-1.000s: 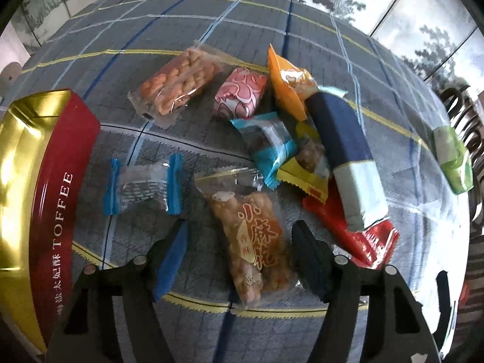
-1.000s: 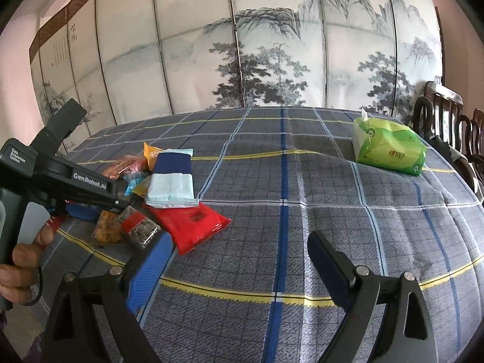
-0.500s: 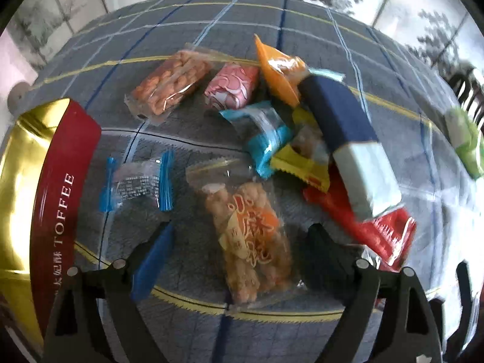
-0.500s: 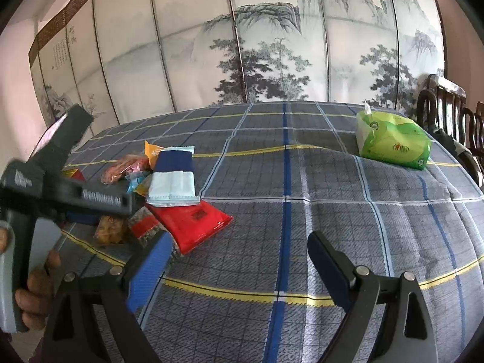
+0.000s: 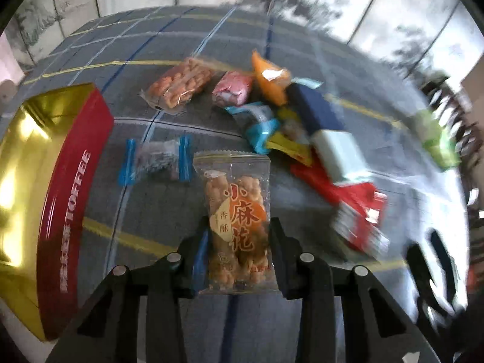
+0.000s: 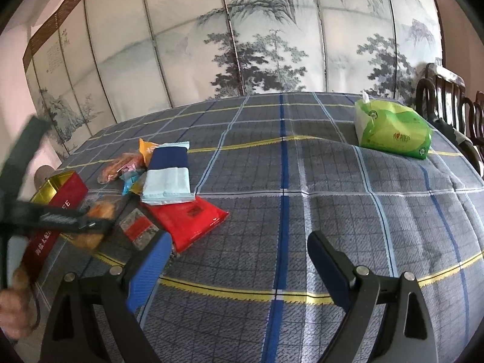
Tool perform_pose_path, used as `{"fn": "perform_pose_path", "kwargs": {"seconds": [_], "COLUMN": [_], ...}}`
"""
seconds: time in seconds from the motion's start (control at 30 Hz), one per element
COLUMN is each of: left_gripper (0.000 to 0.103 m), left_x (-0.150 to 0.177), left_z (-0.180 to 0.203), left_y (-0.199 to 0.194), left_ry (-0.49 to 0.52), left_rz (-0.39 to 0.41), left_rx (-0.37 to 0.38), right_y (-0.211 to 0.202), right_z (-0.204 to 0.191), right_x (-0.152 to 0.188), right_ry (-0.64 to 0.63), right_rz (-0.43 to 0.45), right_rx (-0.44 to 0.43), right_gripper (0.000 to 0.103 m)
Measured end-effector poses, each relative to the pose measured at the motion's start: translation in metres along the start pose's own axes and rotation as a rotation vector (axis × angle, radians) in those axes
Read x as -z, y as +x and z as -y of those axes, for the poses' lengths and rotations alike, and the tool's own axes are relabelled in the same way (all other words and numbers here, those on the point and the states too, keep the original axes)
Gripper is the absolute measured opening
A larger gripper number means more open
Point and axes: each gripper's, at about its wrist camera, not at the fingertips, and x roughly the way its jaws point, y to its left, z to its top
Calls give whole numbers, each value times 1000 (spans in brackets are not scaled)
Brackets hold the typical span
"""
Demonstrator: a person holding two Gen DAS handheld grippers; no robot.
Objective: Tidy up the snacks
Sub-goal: 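Reach the left gripper down and grasp the bag of dough sticks, then carry the dough-stick bag into the tin with the left gripper while the right gripper grasps the dark cake brick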
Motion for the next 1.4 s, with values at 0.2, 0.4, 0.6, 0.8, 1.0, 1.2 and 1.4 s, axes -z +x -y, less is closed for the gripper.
{"fn": "perform_pose_path", "kwargs": {"seconds": [0.2,0.4,0.6,0.8,1.0,1.2,1.4], "left_gripper": [33,33,34,34,34,34,34], "left_x": [34,55,57,55,54,48,45], "left_z": [-7,-15,-23,-32,-38,-56,-72], "left_y": [-47,-85,-103,-111,-112,-118,-123], "left_ry": [65,92,89,93,86,61,43], "left_rz": [115,194,217,234,232,240,238], "left_rx": [-10,-51,-68,-82,-92,-99,-109], "right_y": [-2,1,3,4,5,-1,-1], "right_z": [2,2,0,-1,-4,-24,-54], "right_x": [2,1,1,1,1,4,-5], "right_ry": [0,0,-12,-15,-34,-164,-289], "right_rz": [23,21,18,10,11,32,2], "right_rx": [19,58,83,97,103,17,-81], "right_gripper": [93,93,93,93,93,83,69]}}
